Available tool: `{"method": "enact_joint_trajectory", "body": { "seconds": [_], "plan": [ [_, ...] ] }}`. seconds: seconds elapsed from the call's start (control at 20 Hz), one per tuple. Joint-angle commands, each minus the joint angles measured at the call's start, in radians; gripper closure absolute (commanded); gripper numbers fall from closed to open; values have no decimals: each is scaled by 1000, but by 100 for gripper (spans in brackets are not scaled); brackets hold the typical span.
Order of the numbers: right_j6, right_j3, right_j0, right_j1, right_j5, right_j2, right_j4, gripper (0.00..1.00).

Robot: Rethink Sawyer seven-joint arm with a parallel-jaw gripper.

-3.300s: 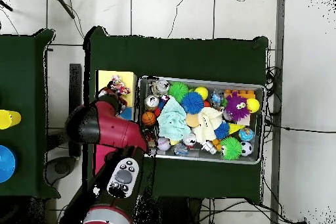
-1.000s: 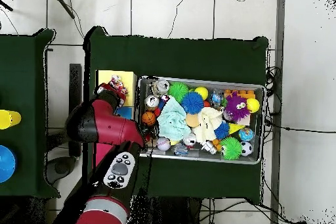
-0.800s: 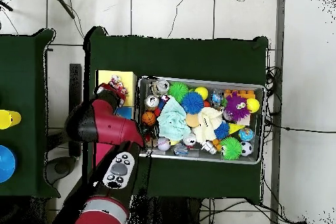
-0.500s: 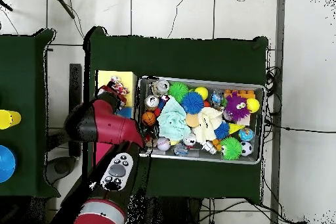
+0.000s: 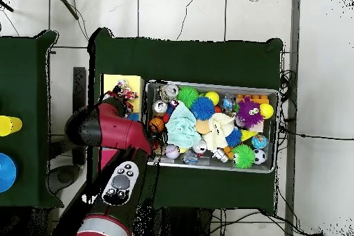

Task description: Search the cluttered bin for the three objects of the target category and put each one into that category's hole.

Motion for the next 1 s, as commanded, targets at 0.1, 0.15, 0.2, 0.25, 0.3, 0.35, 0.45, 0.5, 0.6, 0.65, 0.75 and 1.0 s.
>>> {"method": "enact_joint_trajectory", "body": {
  "seconds": [0.1,0.15,0.2,0.25,0.3,0.35,0.45,0.5,0.6,0.65,0.75,1.0],
  "plan": [
    [55,83,-32,38,220,35,-85,100],
    [54,85,-35,33,225,36,-86,100],
    [53,88,-40,23,232,40,-87,100],
    [52,90,-43,17,237,41,-89,100],
    [53,92,-46,10,245,43,-90,100],
    [55,92,-48,7,248,44,-92,100],
    [56,93,-51,-1,255,47,-95,100],
    [56,94,-52,-3,256,48,-98,100],
    [58,95,-54,-8,259,51,-101,100],
    [59,95,-54,-9,260,52,-102,100],
    [58,91,-53,-15,278,46,-107,100],
    [60,85,-50,-31,317,37,-112,100]
  ]
}}
